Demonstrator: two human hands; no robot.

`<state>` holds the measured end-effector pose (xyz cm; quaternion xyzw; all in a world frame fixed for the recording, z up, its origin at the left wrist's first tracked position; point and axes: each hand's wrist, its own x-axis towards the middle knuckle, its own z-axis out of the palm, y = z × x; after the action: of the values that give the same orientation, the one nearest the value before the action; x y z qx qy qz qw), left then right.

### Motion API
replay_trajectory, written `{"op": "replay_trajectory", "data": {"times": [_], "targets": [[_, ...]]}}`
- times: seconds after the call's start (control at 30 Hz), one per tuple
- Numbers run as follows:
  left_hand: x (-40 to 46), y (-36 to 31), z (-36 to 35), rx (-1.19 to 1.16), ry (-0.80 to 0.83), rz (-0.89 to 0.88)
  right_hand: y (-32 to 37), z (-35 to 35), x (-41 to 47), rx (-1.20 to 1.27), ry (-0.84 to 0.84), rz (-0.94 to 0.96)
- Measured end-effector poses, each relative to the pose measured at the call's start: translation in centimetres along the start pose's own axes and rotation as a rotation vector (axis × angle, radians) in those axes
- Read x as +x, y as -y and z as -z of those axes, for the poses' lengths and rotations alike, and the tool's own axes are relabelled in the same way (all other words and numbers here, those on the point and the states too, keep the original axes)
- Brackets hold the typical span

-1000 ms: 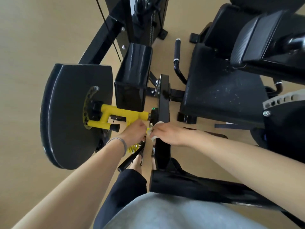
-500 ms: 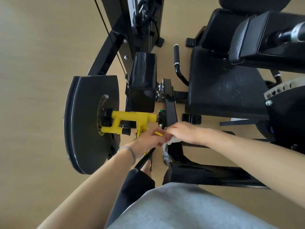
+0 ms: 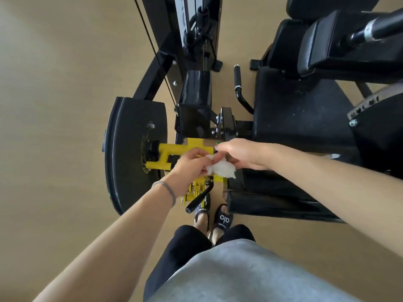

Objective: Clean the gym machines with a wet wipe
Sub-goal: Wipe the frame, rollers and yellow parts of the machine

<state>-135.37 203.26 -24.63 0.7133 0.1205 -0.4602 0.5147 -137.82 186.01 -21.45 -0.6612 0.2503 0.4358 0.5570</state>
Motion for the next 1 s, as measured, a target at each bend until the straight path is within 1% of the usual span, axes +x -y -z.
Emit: {"op": "replay_trajectory", "data": {"times": [0.07,0.17,0.23,0.27,0.33,0.43,0.47,0.5,0.57,0.63,0.7,0.73,0.8,0.9,1.0], "targets": [[-0.8,-0.4,0.6,0.014,-0.025,-0.050,1.0,-0.3,-0.7,0.054,-0.020,0.031],[-2.2,-1.4,1.8,0.208,-0.067,-0.200,2.5,-0.6,-2.2,0.063,-0.028,0.086],[-3.0,-2.1,2.6,0.282,-0.078,-0.290,3.5,-1.3,-3.4,0.107,-0.033,0.138],[-3.2,-2.2,3.1,0.292,-0.076,-0.308,3.9,-1.9,-3.9,0.120,-0.051,0.165],[-3.6,-2.5,4.1,0.198,-0.069,-0.288,4.6,-3.5,-4.4,0.138,-0.101,0.204],[-4.0,-2.3,5.6,-0.156,0.008,-0.226,5.5,-7.2,-3.9,0.063,-0.221,0.226],[-3.9,-1.9,6.1,-0.187,0.015,-0.235,5.8,-8.6,-3.6,0.061,-0.270,0.218],[-3.8,-1.4,6.5,-0.156,0.001,-0.250,5.9,-10.1,-3.2,0.115,-0.315,0.216],[-3.1,-0.4,7.4,0.000,-0.040,-0.282,5.4,-13.0,-2.1,0.354,-0.387,0.211],[-2.2,0.5,7.9,0.172,-0.059,-0.290,3.9,-15.5,-1.0,0.615,-0.404,0.184],[-0.9,1.9,8.0,0.341,-0.069,-0.275,1.7,-17.0,0.3,0.785,-0.426,0.146],[-0.2,2.5,7.8,0.412,-0.087,-0.261,0.7,-17.3,0.9,0.799,-0.458,0.131],[1.4,3.5,7.4,0.470,-0.157,-0.239,-1.1,-17.2,1.7,0.730,-0.592,0.111],[4.1,4.2,6.3,0.370,-0.338,-0.223,-3.1,-16.5,3.5,0.621,-0.819,0.151],[6.7,4.4,4.8,0.300,-0.449,-0.275,-3.7,-15.5,5.7,0.648,-0.897,0.145]]}}
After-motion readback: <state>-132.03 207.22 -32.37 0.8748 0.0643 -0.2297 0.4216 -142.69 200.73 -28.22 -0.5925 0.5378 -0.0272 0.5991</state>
